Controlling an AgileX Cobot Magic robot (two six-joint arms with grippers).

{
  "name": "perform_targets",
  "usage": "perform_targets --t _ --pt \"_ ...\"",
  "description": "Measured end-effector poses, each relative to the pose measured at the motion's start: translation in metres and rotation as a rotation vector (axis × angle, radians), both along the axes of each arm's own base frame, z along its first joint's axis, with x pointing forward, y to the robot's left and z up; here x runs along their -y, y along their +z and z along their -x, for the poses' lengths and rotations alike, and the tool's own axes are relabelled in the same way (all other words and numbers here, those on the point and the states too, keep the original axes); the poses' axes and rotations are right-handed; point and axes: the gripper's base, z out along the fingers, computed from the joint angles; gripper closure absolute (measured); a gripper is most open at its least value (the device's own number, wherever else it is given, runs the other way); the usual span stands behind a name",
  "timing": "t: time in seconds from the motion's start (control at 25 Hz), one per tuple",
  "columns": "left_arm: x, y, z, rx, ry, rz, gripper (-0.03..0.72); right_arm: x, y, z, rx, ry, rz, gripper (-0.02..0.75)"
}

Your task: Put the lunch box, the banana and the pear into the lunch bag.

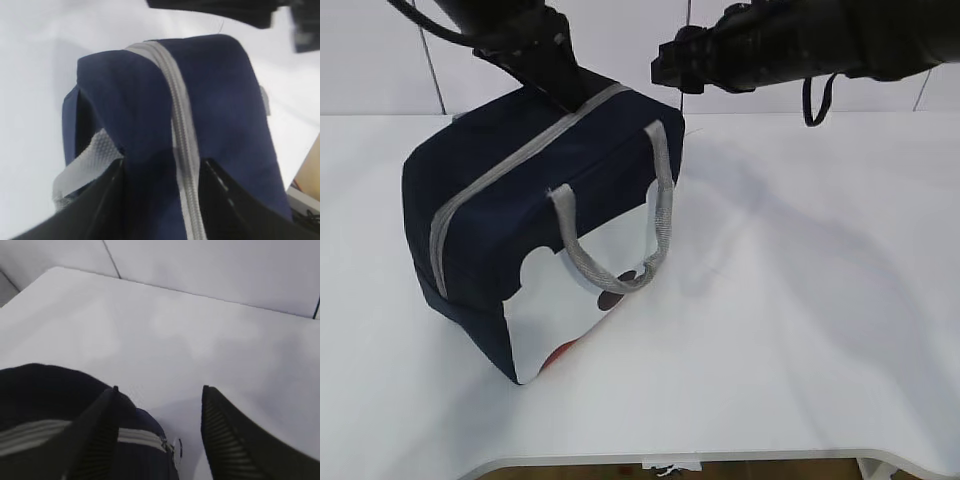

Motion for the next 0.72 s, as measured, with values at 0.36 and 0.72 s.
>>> perform_targets --t 0.36,0.72 --pt "-0.006 -0.002 -0.003 0.027 0.021 -0.069 0.326 -0.003 0.021 0.019 0.036 0.198 0.146 0.321" --pt "-0.008 -0.003 -0.004 0.025 0.050 -0.087 0.326 0.004 0.032 0.038 -0.050 0.265 0.263 0.321"
